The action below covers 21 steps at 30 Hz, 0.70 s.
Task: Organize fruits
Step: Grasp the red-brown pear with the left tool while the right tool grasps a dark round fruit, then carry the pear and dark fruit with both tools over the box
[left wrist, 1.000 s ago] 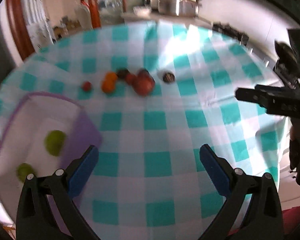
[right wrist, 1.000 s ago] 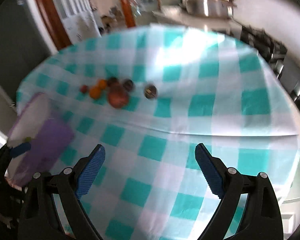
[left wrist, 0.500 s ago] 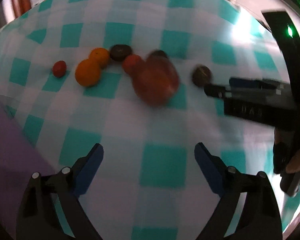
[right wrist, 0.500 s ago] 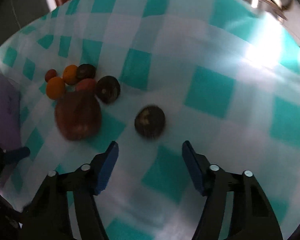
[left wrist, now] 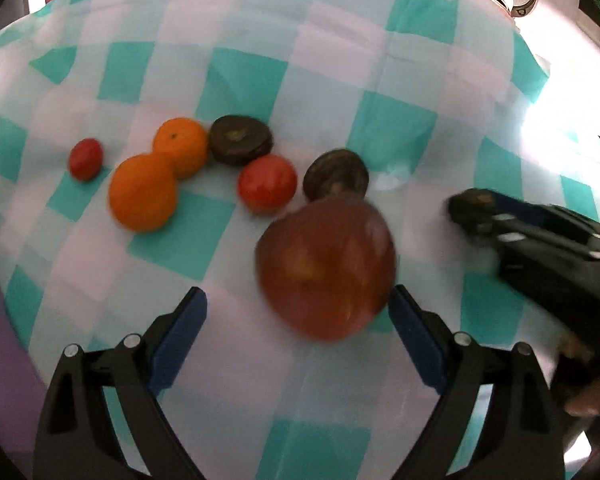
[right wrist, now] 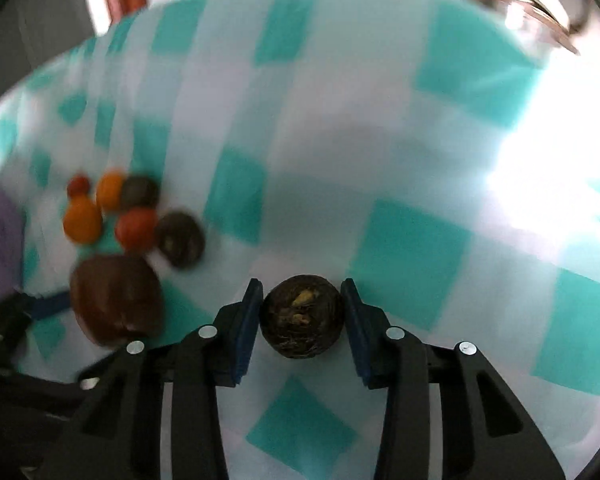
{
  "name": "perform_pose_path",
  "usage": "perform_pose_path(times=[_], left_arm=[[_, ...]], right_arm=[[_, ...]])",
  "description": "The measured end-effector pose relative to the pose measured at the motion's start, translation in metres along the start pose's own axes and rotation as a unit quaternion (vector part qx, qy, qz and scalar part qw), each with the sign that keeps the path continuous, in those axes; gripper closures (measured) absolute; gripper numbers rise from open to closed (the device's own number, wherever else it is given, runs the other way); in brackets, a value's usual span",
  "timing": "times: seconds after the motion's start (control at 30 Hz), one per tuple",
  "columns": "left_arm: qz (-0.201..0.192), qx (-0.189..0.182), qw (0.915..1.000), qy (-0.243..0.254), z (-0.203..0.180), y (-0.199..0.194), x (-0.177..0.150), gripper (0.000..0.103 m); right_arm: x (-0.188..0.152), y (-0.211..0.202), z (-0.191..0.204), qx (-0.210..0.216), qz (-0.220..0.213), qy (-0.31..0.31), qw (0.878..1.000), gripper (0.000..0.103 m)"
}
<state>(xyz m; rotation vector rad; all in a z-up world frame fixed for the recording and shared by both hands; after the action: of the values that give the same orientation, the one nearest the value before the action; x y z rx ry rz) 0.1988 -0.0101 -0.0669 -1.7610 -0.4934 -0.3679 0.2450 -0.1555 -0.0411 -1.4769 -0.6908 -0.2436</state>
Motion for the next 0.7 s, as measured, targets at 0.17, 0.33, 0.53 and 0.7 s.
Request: perform_pose_path(times=[0.17, 0.33, 0.53, 0.7], left_arm=[[-0.002, 0.029, 0.9993, 0.022, -0.003, 0.016, 0.02, 0.026], [0.004, 0.007, 0.9988, 0.048, -0.006, 0.016, 0.027, 0.038], [0.02, 0.024, 0.9985, 0.045, 0.01, -0.03, 0.022, 0.038], [-0.019, 0.033, 0.9971, 0.065, 0.0, -0.117, 0.034, 0.038]], right_arm=[[0.003, -0.016, -0.002, 0.001, -0.014, 0.002, 1.0, 0.063], [0.001, -0.015, 0.016, 0.007, -0.004, 0.002, 1.0, 0.063], [0.004, -0.043, 0.032, 0.011, 0.004, 0.013, 1.0, 0.063], [0.013, -0.115, 0.045, 0.017, -0.014, 0.017, 1.0, 0.063]])
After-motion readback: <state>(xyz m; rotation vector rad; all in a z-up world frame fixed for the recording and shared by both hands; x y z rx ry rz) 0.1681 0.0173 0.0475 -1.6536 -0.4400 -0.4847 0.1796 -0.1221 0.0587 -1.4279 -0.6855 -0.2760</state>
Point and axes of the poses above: each gripper's, at about its wrist camera, not at the fingertips, and y roughly the way its jaws point, z to its left, x to its top, the point moved 9 cm from there along y, roughly the way its jaws point, and after that the axes turned 10 degrees about -x, right-handed, at the moved point
